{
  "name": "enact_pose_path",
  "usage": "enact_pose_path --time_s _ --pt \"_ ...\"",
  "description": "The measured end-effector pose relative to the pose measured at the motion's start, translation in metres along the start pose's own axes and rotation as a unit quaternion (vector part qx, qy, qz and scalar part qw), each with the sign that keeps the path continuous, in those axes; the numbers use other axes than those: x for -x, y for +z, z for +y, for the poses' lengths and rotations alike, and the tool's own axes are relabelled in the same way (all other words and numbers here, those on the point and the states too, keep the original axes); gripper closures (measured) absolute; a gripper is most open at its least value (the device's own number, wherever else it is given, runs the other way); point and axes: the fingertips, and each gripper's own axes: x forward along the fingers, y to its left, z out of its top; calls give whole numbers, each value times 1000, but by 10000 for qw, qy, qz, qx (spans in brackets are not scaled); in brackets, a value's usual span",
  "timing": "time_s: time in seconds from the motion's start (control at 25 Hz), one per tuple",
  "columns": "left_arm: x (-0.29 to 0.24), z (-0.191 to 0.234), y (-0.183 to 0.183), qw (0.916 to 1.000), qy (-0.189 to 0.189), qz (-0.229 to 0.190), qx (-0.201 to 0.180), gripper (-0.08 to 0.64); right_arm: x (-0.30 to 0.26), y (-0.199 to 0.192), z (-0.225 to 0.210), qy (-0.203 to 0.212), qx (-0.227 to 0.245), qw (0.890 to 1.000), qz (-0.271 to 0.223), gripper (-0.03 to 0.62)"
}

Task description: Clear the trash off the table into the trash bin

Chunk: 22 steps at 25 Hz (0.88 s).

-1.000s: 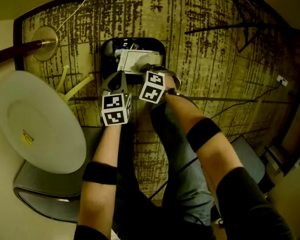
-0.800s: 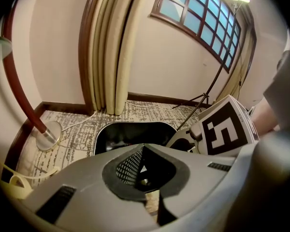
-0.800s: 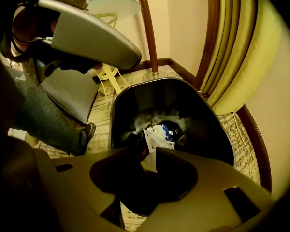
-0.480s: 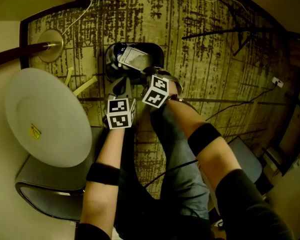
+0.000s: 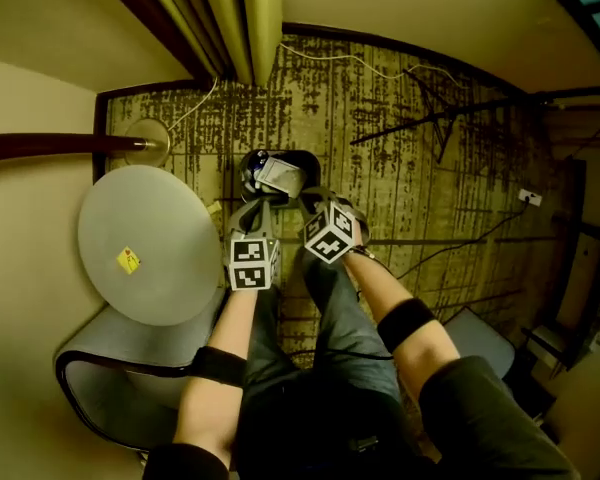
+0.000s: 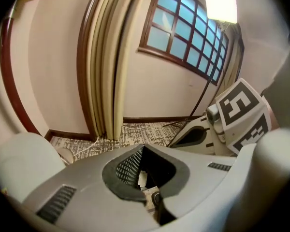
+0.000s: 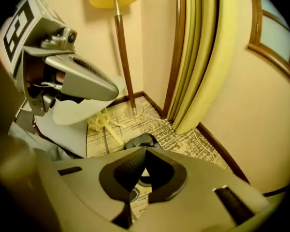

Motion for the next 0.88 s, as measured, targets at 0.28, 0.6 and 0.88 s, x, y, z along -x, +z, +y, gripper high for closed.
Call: enact_pose_path --time_s 0.28,0.6,0.88 --pt "101 -5 76 9974 272 -606 -272 553 113 86 -12 -571 -144 9948 -829 592" --pt "187 16 78 9908 703 -1157 60 553 158 141 32 -481 -211 9890 -1384 592" --pt "272 71 61 9754 1619 -1402 519 552 160 208 104 299 367 9838 -1726 592"
